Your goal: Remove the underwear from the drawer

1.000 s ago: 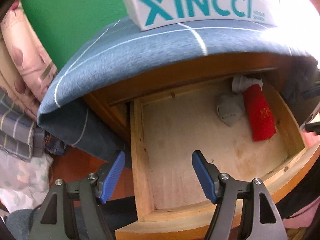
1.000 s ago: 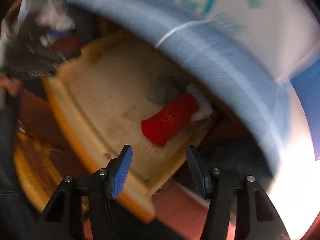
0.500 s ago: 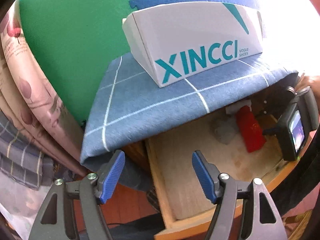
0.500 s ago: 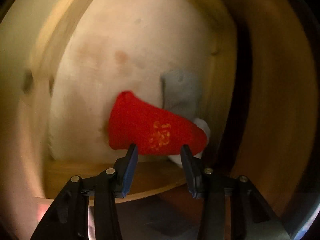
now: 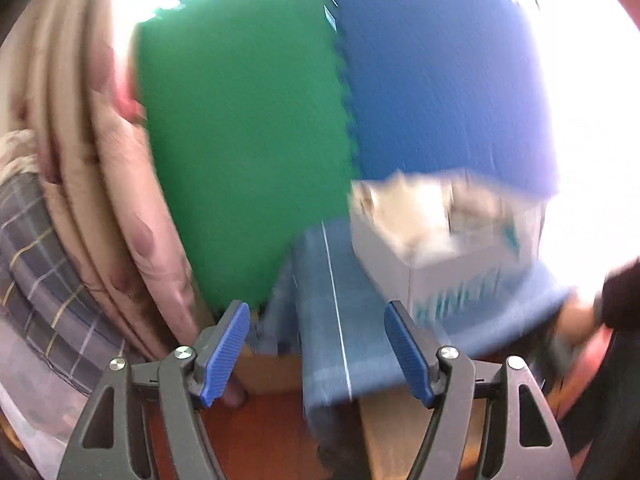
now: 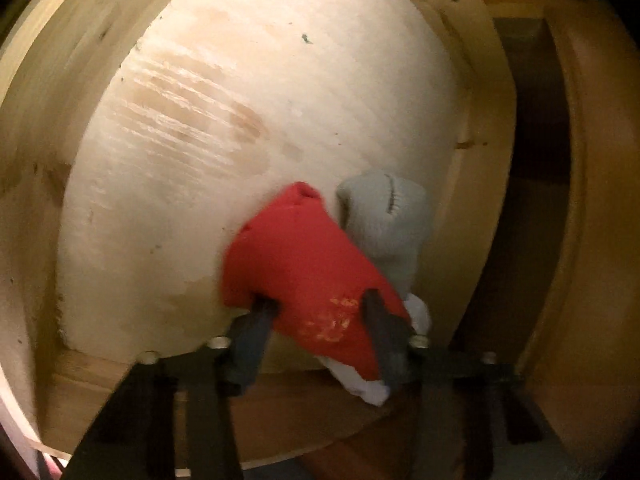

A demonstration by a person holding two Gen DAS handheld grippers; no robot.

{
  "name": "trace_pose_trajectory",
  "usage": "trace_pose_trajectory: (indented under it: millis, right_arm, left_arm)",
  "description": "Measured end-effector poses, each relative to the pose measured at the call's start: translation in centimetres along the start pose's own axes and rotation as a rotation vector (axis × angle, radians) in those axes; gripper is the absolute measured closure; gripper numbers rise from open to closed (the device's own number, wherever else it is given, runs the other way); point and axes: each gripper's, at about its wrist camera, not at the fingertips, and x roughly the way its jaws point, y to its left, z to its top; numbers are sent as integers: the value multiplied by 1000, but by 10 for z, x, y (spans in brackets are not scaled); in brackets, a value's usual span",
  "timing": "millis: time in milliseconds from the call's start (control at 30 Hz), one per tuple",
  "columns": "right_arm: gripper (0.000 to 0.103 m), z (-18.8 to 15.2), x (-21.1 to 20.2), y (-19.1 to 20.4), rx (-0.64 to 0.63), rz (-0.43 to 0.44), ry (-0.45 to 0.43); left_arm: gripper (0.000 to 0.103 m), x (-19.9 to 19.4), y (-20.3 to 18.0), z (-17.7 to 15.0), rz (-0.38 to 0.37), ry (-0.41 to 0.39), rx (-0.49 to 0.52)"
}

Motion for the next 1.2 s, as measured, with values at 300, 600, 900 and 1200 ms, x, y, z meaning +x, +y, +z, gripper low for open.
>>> trace_pose_trajectory:
  millis: [300, 600, 900, 1200]
  right_arm:
    - [89, -9, -53, -16, 269, 33, -17]
    - [89, -34, -179, -43, 531, -24, -182]
    - [89, -69, -309, -94, 702, -189, -267]
    - [89, -92, -369, -178, 798, -400, -231]
  left_arm:
    - [22, -45, 4, 30, 67, -179, -113]
    - [22, -2, -14, -20, 119, -8, -126]
    - [22, 23, -22, -59, 114, 90, -127]
    - [22, 41, -27, -88, 95, 138, -161]
